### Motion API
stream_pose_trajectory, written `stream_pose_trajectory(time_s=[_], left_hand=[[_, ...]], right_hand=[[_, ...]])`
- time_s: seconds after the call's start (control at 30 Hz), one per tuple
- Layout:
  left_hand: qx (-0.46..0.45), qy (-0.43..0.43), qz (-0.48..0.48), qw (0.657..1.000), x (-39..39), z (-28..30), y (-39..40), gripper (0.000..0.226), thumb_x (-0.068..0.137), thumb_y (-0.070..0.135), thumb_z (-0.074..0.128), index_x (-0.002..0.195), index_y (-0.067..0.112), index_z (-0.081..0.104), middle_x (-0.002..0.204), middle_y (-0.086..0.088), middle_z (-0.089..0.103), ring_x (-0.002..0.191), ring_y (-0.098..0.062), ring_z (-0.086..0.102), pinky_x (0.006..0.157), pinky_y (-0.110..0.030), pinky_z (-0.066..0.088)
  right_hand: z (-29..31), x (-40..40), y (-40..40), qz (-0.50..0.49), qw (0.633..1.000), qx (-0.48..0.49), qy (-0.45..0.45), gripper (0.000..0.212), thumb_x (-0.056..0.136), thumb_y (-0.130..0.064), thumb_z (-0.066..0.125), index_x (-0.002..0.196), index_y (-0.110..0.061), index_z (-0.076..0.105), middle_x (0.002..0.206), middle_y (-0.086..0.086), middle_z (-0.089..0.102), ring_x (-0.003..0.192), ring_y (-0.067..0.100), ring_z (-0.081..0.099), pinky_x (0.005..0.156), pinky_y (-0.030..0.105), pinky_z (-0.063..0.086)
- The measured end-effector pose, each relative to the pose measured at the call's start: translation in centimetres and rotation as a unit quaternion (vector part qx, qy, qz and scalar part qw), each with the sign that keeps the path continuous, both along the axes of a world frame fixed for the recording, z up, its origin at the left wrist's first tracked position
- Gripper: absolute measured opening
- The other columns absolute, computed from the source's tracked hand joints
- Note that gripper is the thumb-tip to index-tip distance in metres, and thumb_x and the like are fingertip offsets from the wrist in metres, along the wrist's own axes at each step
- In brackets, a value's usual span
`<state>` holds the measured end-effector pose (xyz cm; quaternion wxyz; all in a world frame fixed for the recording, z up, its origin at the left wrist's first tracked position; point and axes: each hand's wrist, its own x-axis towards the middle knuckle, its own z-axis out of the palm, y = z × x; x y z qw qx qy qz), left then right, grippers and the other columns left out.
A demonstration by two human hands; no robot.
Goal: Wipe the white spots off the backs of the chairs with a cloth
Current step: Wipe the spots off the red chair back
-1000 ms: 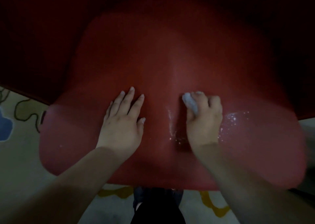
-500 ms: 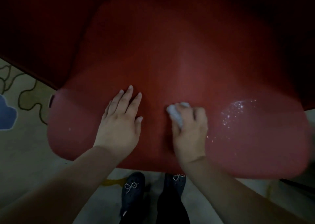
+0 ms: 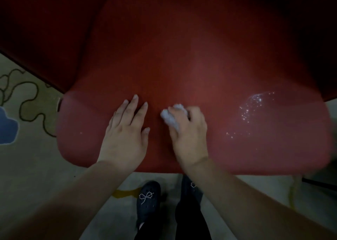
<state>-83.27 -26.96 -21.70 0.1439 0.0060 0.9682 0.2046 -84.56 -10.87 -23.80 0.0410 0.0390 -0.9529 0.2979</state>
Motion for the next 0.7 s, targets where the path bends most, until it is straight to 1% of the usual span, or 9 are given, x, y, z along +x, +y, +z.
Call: stream_pose_trajectory(time_s=[0.07, 0.13, 0.2, 0.23, 0.33, 0.43, 0.5, 0.63, 0.7], left_hand=[[-0.004, -0.003, -0.002, 1.000, 0.3, 0.0, -0.1, 0.060, 0.094, 0.033, 0.042, 0.151, 0.024, 0.024, 0.160, 0.003, 0.010, 0.147, -0.017, 0.005, 0.118, -0.044, 0.017], [-0.003, -0.007, -0.006, 1.000, 0.5, 0.0, -0.4, 0.060, 0.095, 0.034, 0.040, 0.151, 0.026, 0.021, 0.160, 0.005, 0.007, 0.147, -0.015, 0.002, 0.118, -0.043, 0.016], [-0.003, -0.011, -0.007, 1.000, 0.6, 0.0, -0.6, 0.060, 0.096, 0.034, 0.039, 0.151, 0.027, 0.019, 0.160, 0.006, 0.004, 0.147, -0.015, 0.000, 0.119, -0.043, 0.014], [-0.003, -0.013, -0.007, 1.000, 0.7, 0.1, -0.7, 0.060, 0.096, 0.034, 0.039, 0.151, 0.027, 0.018, 0.161, 0.006, 0.004, 0.147, -0.015, -0.001, 0.120, -0.043, 0.014], [-0.002, -0.011, 0.001, 1.000, 0.8, 0.1, -0.4, 0.060, 0.096, 0.031, 0.042, 0.151, 0.025, 0.020, 0.161, 0.004, 0.006, 0.147, -0.016, 0.001, 0.119, -0.043, 0.015], [0.005, -0.005, 0.022, 1.000, 0.8, 0.1, 0.0, 0.057, 0.096, 0.025, 0.042, 0.150, 0.021, 0.024, 0.160, 0.003, 0.010, 0.147, -0.017, 0.004, 0.119, -0.043, 0.016], [0.001, -0.001, 0.035, 0.999, 0.8, 0.1, -0.2, 0.057, 0.096, 0.026, 0.041, 0.151, 0.019, 0.024, 0.160, 0.002, 0.010, 0.147, -0.018, 0.005, 0.119, -0.043, 0.015], [-0.014, -0.009, 0.034, 0.999, 1.0, 0.1, -0.5, 0.061, 0.096, 0.031, 0.043, 0.151, 0.019, 0.020, 0.160, 0.004, 0.006, 0.147, -0.016, 0.001, 0.119, -0.045, 0.013], [-0.023, -0.012, 0.032, 0.999, 0.9, 0.2, -0.2, 0.063, 0.096, 0.032, 0.044, 0.152, 0.018, 0.018, 0.161, 0.004, 0.005, 0.147, -0.016, 0.001, 0.120, -0.044, 0.013]], right_hand=[[-0.1, -2.5, 0.7, -0.012, 1.000, 0.017, 0.024, 0.032, 0.083, -0.016, 0.069, 0.115, -0.014, 0.067, 0.096, 0.016, 0.053, 0.083, 0.034, 0.054, 0.073, 0.044, 0.049], [-0.3, -3.1, 2.7, -0.096, 0.994, 0.030, 0.035, 0.032, 0.082, -0.013, 0.069, 0.114, -0.012, 0.068, 0.096, 0.019, 0.054, 0.083, 0.036, 0.055, 0.073, 0.045, 0.050], [-0.3, -1.2, 3.7, -0.164, 0.985, 0.023, 0.037, 0.034, 0.081, -0.011, 0.071, 0.114, -0.013, 0.066, 0.097, 0.017, 0.054, 0.082, 0.033, 0.054, 0.073, 0.046, 0.051], [-0.4, 0.4, 3.4, -0.163, 0.986, 0.021, 0.037, 0.036, 0.080, -0.011, 0.071, 0.115, -0.014, 0.065, 0.097, 0.017, 0.053, 0.082, 0.033, 0.054, 0.073, 0.046, 0.050], [-0.5, 3.4, 0.0, -0.053, 0.998, -0.008, 0.024, 0.037, 0.081, -0.018, 0.069, 0.117, -0.023, 0.061, 0.098, 0.013, 0.052, 0.082, 0.031, 0.053, 0.071, 0.042, 0.047], [-0.4, 1.0, -1.9, 0.022, 1.000, -0.005, 0.021, 0.032, 0.083, -0.019, 0.069, 0.115, -0.021, 0.066, 0.098, 0.011, 0.052, 0.083, 0.030, 0.052, 0.071, 0.042, 0.047], [-0.4, -1.0, -0.7, -0.012, 0.999, 0.010, 0.040, 0.032, 0.081, -0.017, 0.068, 0.113, -0.019, 0.068, 0.095, 0.014, 0.054, 0.081, 0.033, 0.054, 0.071, 0.042, 0.048], [-0.5, 0.6, 4.3, -0.174, 0.983, 0.035, 0.043, 0.039, 0.075, -0.007, 0.073, 0.113, -0.016, 0.068, 0.094, 0.016, 0.053, 0.080, 0.031, 0.052, 0.072, 0.040, 0.047], [-0.4, 3.2, 3.9, -0.162, 0.986, 0.034, 0.028, 0.043, 0.074, -0.007, 0.074, 0.115, -0.018, 0.067, 0.094, 0.016, 0.052, 0.080, 0.032, 0.050, 0.071, 0.040, 0.045]])
